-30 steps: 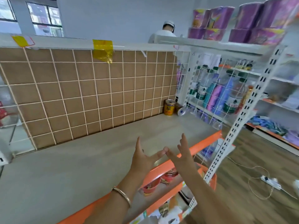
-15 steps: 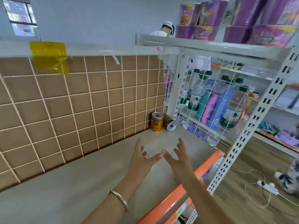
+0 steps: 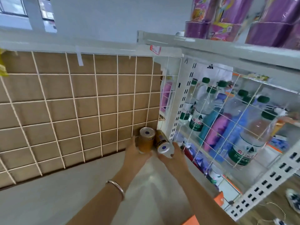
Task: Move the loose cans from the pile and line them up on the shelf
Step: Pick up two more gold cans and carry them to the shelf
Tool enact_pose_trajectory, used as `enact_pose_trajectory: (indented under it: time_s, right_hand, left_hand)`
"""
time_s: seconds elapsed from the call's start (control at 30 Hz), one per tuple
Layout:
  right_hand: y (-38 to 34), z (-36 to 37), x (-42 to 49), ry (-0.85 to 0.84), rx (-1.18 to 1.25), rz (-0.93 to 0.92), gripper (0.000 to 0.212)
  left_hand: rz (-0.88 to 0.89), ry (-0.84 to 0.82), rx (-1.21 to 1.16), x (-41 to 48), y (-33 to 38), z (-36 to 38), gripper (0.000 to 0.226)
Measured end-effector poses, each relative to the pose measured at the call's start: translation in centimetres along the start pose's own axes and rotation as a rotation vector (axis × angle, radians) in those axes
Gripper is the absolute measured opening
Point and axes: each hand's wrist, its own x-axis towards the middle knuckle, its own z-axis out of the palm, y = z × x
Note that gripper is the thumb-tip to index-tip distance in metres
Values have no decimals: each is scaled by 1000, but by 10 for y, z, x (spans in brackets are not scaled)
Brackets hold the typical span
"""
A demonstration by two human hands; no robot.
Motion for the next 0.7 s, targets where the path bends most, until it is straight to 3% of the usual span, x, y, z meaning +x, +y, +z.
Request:
enact_pose_trajectory:
  time_s: [0.17,0.27,0.37,0.47,0.7]
  right_hand:
    - [4,-3,53,-67,-268,-29,90]
    - [11,3,74,-146,-284,-16,95]
    - [18,15,85,-173,-322,3,104]
    - [19,20,92,-147,-325,-14,99]
    - [24,1,91,-88,56,-81,64]
  left_hand:
    - [190,-34,576,53,1,23,91]
    - [227,-124,803,72,-7,31,92]
    - [262,-104,941,81,-16,35,85]
    - [322,-59,1100,81,-20,35,79]
    - [192,120,921,59,-6,26,56]
